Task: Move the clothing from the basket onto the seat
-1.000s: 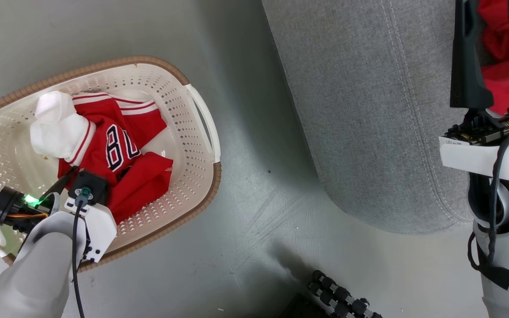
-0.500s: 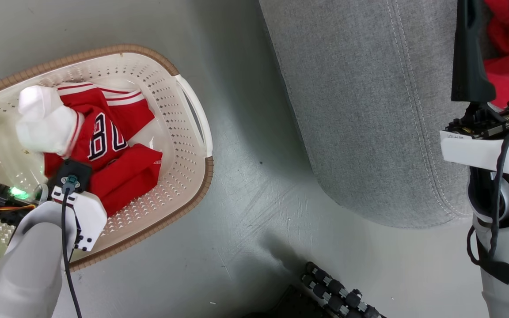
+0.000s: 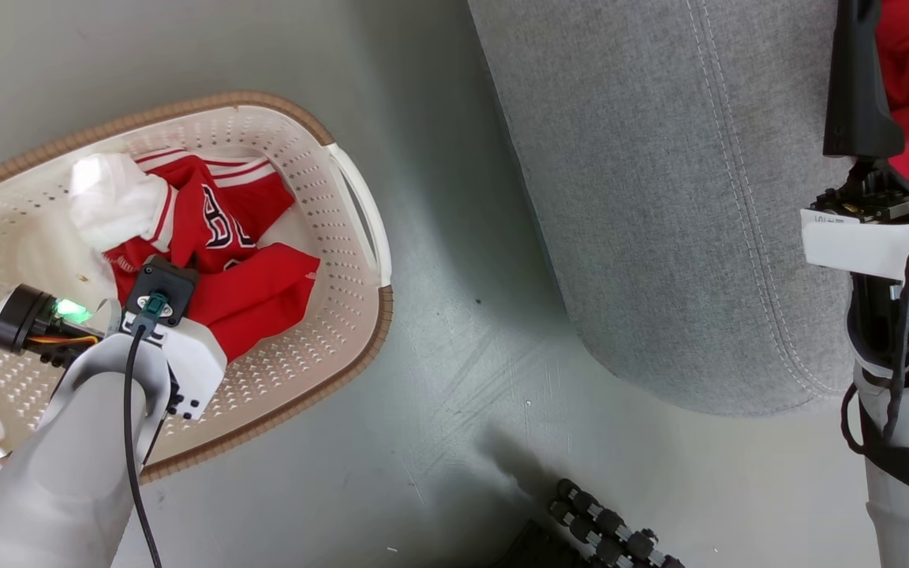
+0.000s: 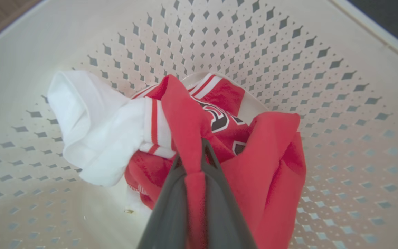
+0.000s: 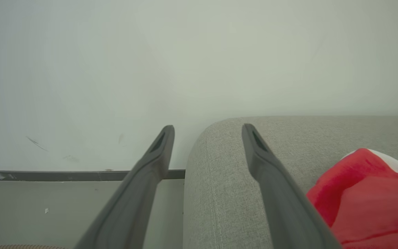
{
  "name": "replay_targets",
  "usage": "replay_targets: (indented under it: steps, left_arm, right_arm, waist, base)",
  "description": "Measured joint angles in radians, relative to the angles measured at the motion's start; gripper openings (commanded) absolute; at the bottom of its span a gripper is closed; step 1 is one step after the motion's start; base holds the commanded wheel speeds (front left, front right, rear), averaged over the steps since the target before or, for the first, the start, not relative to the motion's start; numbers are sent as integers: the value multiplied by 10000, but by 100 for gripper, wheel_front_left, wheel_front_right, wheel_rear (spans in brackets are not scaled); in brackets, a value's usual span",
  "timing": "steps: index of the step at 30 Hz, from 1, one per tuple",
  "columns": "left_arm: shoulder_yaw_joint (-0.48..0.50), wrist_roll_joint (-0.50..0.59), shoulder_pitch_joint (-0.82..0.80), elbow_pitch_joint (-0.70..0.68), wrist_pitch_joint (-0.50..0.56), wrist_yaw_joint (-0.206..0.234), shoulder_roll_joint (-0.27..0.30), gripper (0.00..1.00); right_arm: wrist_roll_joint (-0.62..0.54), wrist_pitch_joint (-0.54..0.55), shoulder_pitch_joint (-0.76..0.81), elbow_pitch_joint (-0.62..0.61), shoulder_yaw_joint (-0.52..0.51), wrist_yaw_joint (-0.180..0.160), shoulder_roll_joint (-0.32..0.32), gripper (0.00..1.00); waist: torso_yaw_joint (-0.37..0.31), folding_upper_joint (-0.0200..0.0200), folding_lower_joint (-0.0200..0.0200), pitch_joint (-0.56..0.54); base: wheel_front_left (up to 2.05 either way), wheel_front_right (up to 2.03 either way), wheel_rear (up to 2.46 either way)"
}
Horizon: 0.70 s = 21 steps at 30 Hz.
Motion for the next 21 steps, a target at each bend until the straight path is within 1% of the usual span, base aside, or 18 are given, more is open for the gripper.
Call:
replay_targets:
  steps: [5, 8, 15, 21]
  left_arm:
    - [2, -86, 13, -364, -213, -75, -8, 0]
    - [82, -251, 23, -830, -428, -86, -75, 0]
    - [451, -606, 38, -1801, -792, -54, -134, 0]
    - [861, -1151, 59, -2650, -876, -56, -274, 0]
  right_arm:
    - [-6, 0, -5, 52, -67, 0, 0, 100]
    - [-98, 0, -5, 153, -119, 0, 0, 100]
    - [-372, 0, 2, 384, -176, 0, 0, 100]
    - [-715, 0, 21, 669, -192, 0, -2, 100]
  waist:
    - [161, 0, 0, -238]
    - [311, 0, 0, -473]
    - [608, 0, 0, -965]
    - [885, 0, 0, -1464]
  base:
    - [0, 0, 0]
    - [0, 0, 0]
    - [0, 0, 0]
    - [0, 0, 0]
